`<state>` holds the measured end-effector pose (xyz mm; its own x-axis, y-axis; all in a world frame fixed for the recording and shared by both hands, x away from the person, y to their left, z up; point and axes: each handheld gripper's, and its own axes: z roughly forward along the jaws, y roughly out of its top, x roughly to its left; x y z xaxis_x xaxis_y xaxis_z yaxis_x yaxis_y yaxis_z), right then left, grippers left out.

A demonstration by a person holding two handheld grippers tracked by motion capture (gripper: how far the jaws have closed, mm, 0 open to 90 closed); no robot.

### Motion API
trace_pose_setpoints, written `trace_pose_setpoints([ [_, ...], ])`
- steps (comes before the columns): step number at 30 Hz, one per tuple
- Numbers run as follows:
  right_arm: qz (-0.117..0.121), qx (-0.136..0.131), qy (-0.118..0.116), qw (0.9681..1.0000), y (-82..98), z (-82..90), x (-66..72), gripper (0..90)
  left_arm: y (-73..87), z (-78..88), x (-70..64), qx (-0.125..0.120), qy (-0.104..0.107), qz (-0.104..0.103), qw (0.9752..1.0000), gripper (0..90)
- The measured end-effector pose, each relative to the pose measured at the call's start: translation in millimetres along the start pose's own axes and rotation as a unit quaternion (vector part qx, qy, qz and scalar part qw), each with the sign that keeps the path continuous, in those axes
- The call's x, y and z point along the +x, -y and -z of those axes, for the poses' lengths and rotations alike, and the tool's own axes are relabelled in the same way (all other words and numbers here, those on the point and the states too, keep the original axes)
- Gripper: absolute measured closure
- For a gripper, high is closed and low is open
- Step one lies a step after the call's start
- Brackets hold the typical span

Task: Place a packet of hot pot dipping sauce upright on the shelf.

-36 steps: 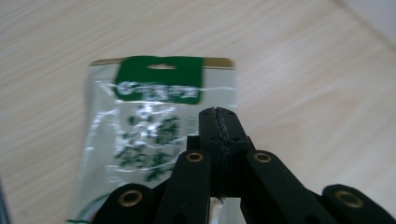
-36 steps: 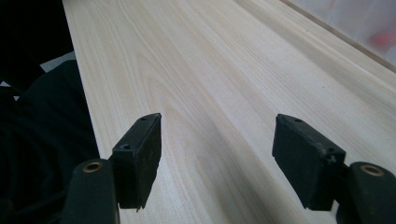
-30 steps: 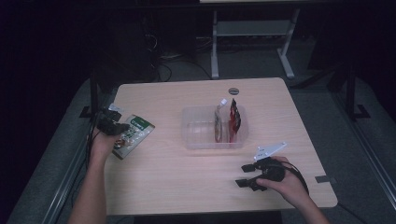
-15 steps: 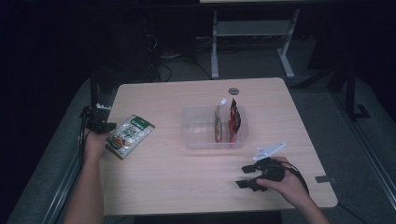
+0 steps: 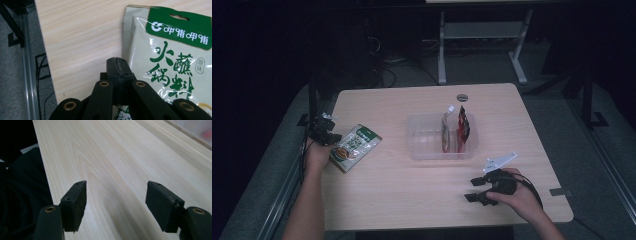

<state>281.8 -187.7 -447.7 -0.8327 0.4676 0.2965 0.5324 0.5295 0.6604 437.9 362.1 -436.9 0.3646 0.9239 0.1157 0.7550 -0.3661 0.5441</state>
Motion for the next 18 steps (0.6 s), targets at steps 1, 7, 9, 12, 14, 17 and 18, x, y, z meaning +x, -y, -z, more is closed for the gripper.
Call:
trace_pose_setpoints([
  [1,0.001,-0.001,0.000,1.0000,0.0,0.2,0.1,33.1,0.7,0.5,-1.8,-0.001,0.002,0.001,1.0000,89.8],
  [7,0.001,0.000,0.000,1.0000,0.0,0.2,0.1,33.1,8.8,0.0,-6.3,-0.002,0.027,0.000,0.9996,89.8],
  [9,0.002,0.000,0.000,1.0000,-0.1,0.0,0.3,33.1,11.3,-0.8,-7.7,-0.011,0.039,0.003,0.9992,89.8],
  [12,0.005,0.001,0.002,1.0000,-0.2,-0.2,0.1,33.2,11.2,-2.0,-9.9,-0.014,0.052,0.005,0.9985,89.8],
  [14,0.005,0.002,0.002,1.0000,-0.3,-0.3,0.3,33.2,10.1,-2.5,-12.2,-0.015,0.058,0.004,0.9982,89.8],
  [17,0.002,0.001,0.000,1.0000,-0.3,0.2,0.9,33.1,8.3,-3.2,-17.7,-0.015,0.070,-0.003,0.9975,89.8],
  [18,0.002,0.001,0.000,1.0000,-0.3,0.4,0.7,33.1,7.5,-3.3,-19.7,-0.015,0.074,-0.008,0.9971,89.8],
])
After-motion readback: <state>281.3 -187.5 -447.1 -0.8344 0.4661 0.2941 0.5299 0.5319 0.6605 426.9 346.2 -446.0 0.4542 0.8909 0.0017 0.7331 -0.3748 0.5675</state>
